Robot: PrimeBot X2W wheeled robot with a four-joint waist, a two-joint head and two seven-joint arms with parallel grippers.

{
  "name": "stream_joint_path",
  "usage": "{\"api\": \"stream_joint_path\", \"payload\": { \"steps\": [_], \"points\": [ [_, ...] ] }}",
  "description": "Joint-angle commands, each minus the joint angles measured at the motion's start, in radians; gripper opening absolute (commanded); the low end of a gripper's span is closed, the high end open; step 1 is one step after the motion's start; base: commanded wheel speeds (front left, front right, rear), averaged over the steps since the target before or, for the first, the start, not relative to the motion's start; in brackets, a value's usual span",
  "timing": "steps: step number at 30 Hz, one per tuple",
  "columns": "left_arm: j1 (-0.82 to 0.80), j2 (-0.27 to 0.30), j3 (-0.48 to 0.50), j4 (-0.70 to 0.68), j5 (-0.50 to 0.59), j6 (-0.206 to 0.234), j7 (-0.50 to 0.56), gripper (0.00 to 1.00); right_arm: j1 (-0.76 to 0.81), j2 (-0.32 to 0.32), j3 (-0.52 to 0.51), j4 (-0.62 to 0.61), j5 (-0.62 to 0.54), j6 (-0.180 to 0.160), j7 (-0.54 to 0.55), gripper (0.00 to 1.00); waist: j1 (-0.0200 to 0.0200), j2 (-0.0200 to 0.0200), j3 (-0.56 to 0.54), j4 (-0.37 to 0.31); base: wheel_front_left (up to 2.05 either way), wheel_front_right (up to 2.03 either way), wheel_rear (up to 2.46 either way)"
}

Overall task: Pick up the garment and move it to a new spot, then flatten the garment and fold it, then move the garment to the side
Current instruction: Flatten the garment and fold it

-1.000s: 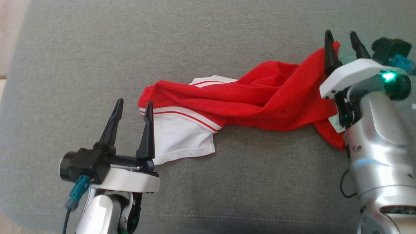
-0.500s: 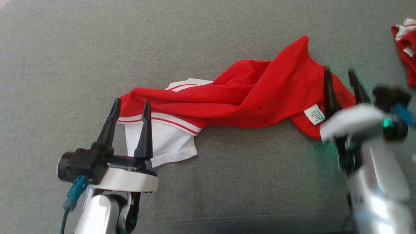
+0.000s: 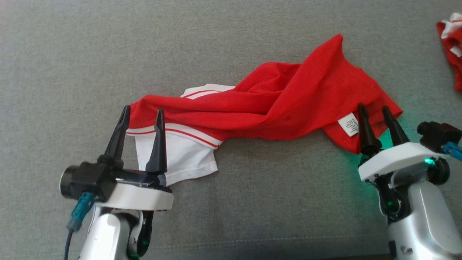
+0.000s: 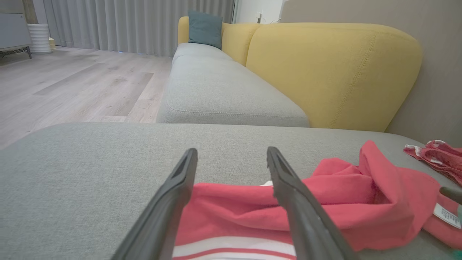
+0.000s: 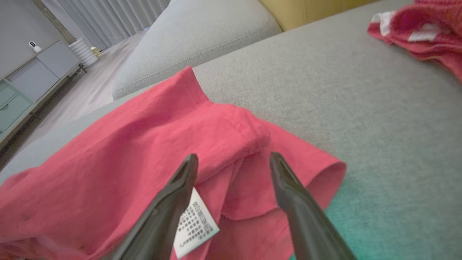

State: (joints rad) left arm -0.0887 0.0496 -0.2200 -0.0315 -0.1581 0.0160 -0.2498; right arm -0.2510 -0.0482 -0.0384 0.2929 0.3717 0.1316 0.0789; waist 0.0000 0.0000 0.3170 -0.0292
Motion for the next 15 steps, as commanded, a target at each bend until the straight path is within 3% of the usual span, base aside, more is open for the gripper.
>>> {"api": "stream_joint_path", "payload": {
  "steps": [1,11,13,14,15],
  "points": [
    [-0.028,0.001,0.025,-0.031,0.012,-0.005,-0.012,1.00,-0.044,-0.002,0.021,-0.017,0.009,-0.001,0.003,1.00,0.0000,0.0000,0.003,0.005,0.00,0.00,0.00],
    [-0.034,0.001,0.025,-0.027,0.011,-0.002,-0.012,1.00,-0.152,-0.002,0.035,0.133,0.045,-0.001,-0.016,1.00,0.0000,0.0000,0.006,0.031,0.00,0.00,0.00],
    [-0.033,0.001,0.026,-0.027,0.011,-0.001,-0.012,1.00,-0.165,-0.002,0.043,0.136,0.048,-0.001,-0.034,0.70,0.0000,0.0000,0.005,0.032,0.00,0.00,0.00],
    [-0.032,0.001,0.027,-0.028,0.011,0.000,-0.012,1.00,-0.170,-0.002,0.045,0.134,0.045,-0.001,-0.045,0.42,0.0000,0.0000,0.005,0.031,0.00,0.00,0.00],
    [-0.032,0.001,0.028,-0.028,0.011,0.001,-0.012,1.00,-0.172,-0.002,0.048,0.130,0.040,-0.001,-0.053,0.28,0.0000,0.0000,0.004,0.030,0.00,0.00,0.00]
  ]
}}
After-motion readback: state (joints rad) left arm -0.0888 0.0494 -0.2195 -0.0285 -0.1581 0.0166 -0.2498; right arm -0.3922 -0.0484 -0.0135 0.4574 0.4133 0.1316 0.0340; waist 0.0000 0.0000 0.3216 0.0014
